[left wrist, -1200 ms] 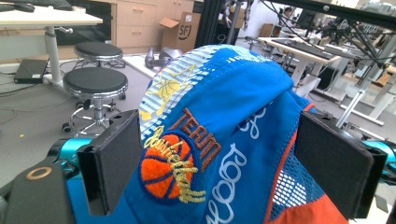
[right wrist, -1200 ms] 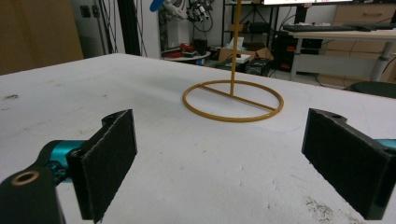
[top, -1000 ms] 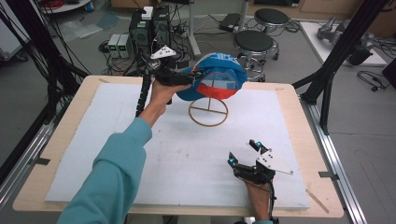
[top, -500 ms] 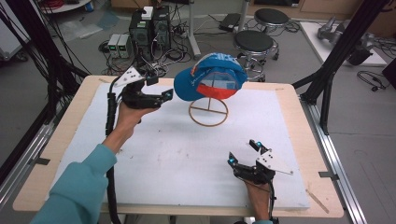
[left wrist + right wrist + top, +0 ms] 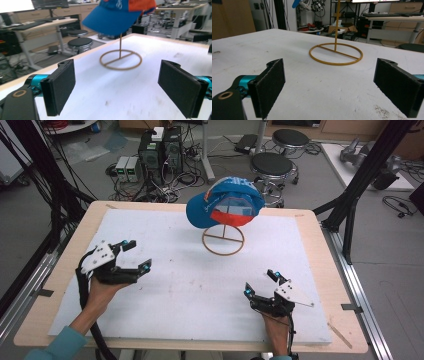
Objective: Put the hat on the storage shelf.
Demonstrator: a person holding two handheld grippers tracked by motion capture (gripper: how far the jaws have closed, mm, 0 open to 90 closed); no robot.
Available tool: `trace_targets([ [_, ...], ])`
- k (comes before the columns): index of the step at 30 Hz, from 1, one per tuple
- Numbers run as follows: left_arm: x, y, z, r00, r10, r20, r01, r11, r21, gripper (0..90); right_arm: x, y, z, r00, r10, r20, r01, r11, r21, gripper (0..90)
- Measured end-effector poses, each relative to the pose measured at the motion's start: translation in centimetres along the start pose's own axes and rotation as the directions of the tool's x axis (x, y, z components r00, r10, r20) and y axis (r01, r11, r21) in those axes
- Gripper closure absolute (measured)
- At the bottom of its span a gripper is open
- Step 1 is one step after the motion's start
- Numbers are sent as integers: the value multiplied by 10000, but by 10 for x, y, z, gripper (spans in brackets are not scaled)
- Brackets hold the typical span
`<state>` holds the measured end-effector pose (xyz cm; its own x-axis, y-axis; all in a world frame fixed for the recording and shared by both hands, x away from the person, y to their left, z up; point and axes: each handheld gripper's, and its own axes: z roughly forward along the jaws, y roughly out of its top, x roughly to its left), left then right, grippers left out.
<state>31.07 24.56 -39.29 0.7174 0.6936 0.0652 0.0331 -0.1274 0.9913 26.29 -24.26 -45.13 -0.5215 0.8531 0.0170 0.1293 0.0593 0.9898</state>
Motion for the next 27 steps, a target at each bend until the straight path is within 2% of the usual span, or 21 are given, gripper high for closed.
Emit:
trace_targets([
  [1, 0, 0, 0, 10000, 0, 0, 0, 10000, 0, 148, 0, 0, 0, 10000, -9, 5, 9, 10000, 0, 93],
  [2, 0, -14, -12, 9999, -73, -150, 72, 9999, -80, 149, -1, 0, 0, 10000, -37, 17, 37, 10000, -22, 93],
  [3, 0, -21, -18, 9997, -104, -235, 102, 9999, -122, 149, -1, 0, 0, 10000, -20, 28, 20, 10000, -16, 93],
  [4, 0, -21, -18, 9997, -104, -235, 102, 9999, -122, 150, 0, 0, 0, 10000, 17, 24, -17, 10000, -9, 93],
  [5, 0, -33, -27, 9990, -205, -391, 196, 9995, -230, 150, 0, 0, 0, 10000, 35, 32, -35, 10000, -5, 93],
  [6, 0, -33, -27, 9990, -205, -391, 196, 9995, -230, 150, -1, 0, 0, 10000, 53, 38, -53, 10000, -1, 93],
  [7, 0, -42, -35, 9980, -319, -552, 297, 9987, -411, 150, -1, 0, 0, 10000, 69, 35, -69, 10000, 4, 93],
  [9, -1, -50, -41, 9966, -419, -714, 379, 9977, -568, 150, -1, 0, 0, 10000, 70, 42, -70, 10000, -1, 93],
  [13, -2, -64, -45, 9951, -508, -853, 469, 9978, -470, 150, 0, 0, -1, 9999, 92, 59, -92, 10000, 0, 93],
  [15, -2, -64, -48, 9952, -391, -892, 330, 9971, -686, 150, 0, 0, -1, 9999, 79, 63, -79, 10000, -32, 93],
  [19, -4, -65, -48, 9964, -159, -827, 103, 9977, -675, 151, 0, 0, -1, 9999, 119, 89, -119, 9999, -28, 93],
  [27, -3, -66, -48, 9947, -384, -949, 309, 9964, -788, 154, -1, 0, -1, 9999, 56, 86, -56, 9999, -105, 93],
])
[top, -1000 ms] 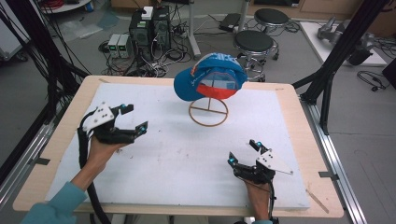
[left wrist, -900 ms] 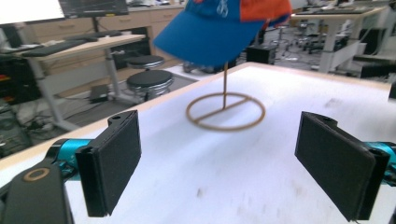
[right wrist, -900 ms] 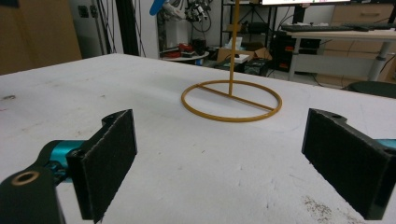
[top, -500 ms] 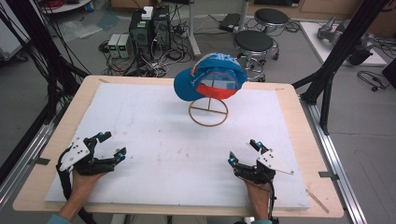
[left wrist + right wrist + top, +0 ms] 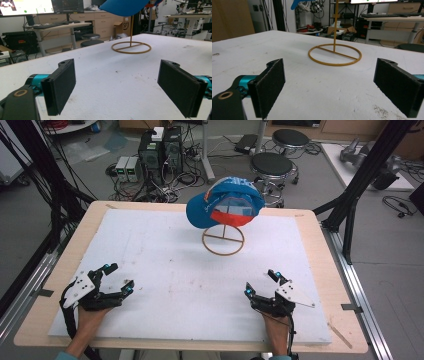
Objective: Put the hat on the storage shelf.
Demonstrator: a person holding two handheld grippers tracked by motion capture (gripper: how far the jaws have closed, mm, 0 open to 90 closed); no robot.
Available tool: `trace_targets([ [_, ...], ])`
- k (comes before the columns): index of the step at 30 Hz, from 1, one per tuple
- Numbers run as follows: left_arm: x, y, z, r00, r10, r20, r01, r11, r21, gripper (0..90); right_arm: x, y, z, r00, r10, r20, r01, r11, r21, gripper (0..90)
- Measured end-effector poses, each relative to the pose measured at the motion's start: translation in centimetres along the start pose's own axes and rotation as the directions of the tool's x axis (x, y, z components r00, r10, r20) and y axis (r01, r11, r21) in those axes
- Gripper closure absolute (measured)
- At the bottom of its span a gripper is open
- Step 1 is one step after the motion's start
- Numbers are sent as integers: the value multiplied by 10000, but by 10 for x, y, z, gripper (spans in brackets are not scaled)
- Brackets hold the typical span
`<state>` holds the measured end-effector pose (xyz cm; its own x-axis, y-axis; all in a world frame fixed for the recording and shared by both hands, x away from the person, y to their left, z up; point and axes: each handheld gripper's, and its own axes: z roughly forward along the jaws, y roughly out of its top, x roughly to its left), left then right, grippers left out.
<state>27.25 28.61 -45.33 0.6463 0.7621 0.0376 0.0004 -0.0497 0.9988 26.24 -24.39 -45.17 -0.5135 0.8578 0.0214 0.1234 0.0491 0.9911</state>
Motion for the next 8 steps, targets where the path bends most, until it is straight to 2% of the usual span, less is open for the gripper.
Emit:
trace_targets([
  [8, 1, 0, 0, 10000, -75, -25, 76, 10000, 15, 154, 0, 0, 0, 9999, 111, -43, -111, 9999, -3, 93],
])
